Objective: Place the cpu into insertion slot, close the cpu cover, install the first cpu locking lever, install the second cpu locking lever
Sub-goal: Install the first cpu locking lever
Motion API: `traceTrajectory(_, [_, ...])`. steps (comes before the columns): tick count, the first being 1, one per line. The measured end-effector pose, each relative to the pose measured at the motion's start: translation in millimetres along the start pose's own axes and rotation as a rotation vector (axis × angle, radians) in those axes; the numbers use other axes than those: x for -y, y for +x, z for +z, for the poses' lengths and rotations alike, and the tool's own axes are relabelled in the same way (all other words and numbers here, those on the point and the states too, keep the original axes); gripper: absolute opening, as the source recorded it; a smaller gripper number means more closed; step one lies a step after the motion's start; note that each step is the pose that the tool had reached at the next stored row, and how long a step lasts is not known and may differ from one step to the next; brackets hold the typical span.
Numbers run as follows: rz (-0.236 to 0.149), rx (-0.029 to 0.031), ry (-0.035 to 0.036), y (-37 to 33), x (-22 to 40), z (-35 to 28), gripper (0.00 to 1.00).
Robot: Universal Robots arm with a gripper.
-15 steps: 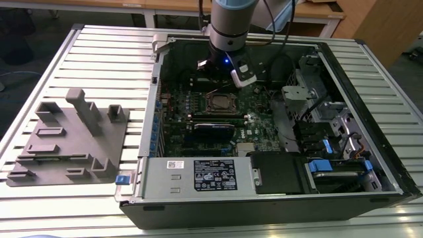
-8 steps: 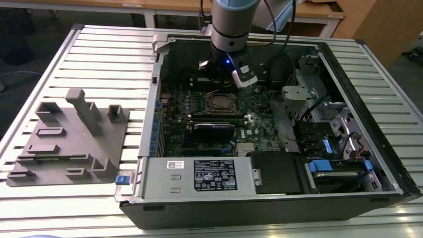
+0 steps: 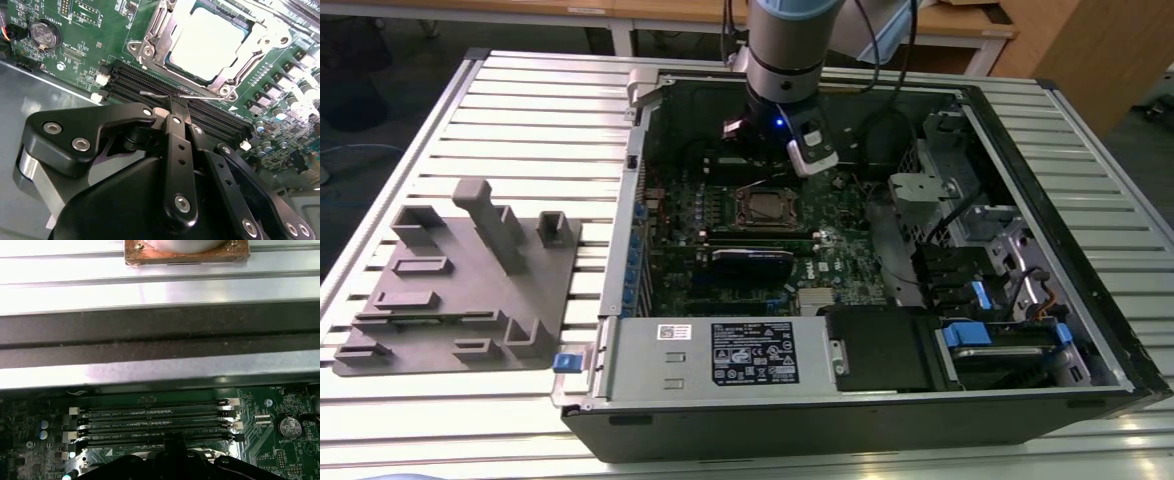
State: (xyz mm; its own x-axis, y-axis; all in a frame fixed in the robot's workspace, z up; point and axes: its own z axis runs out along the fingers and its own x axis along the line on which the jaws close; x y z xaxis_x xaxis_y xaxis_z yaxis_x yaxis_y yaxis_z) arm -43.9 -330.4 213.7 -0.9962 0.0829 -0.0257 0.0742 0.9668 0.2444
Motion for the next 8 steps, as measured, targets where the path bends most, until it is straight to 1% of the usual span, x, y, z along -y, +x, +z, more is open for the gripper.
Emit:
traceTrajectory(2, [0.005, 0.0016, 0.0027, 0.0, 0.0, 0.1, 0.11])
traceTrajectory(6, [0.016, 0.0056, 0.0180, 0.0, 0.3, 1.1, 0.11])
traceTrajectory(8, [0.021, 0.0070, 0.0219, 0.0, 0.0, 1.9, 0.11])
